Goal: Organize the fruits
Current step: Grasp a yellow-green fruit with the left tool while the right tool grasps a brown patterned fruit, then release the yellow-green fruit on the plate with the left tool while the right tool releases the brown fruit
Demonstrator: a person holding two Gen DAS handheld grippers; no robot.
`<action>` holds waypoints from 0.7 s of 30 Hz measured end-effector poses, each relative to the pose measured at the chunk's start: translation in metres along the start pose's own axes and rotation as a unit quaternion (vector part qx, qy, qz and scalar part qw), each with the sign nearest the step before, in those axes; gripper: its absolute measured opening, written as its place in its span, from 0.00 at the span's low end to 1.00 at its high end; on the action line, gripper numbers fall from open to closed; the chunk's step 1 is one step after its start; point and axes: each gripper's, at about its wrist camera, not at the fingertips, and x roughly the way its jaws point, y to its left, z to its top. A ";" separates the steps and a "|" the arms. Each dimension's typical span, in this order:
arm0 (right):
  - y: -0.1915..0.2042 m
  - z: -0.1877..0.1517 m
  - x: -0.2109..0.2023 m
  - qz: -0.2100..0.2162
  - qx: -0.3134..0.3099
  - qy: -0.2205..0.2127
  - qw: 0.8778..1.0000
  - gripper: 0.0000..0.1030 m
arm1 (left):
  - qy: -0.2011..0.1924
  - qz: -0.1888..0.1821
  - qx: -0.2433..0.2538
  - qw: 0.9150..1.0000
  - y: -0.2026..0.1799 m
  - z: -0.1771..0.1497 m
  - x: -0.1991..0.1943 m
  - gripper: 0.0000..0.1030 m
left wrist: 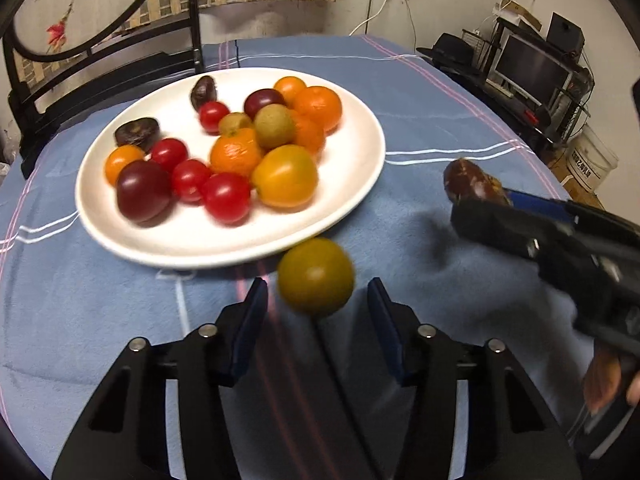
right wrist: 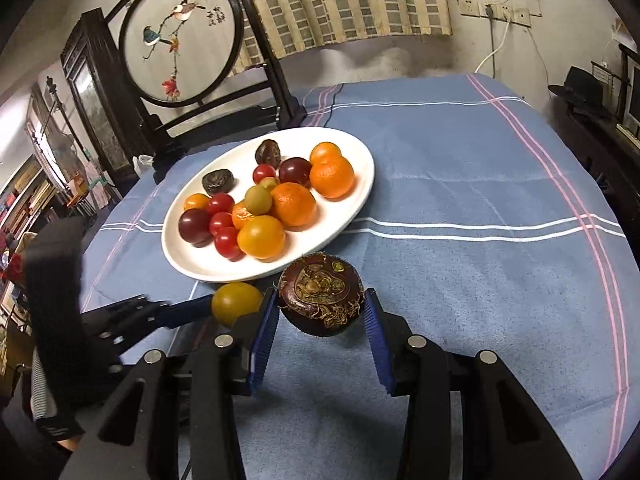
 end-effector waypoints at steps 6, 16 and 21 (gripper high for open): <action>0.003 -0.002 -0.002 0.007 -0.007 -0.001 1.000 0.42 | 0.004 0.016 0.017 1.000 -0.004 0.002 0.001 0.36; 0.019 -0.004 -0.003 0.011 -0.022 -0.019 1.000 0.42 | -0.055 0.014 -0.016 0.998 0.039 0.015 -0.060 0.36; 0.043 0.010 -0.007 0.015 -0.048 -0.040 0.998 0.42 | -0.076 0.031 -0.036 0.996 0.068 0.038 -0.071 0.36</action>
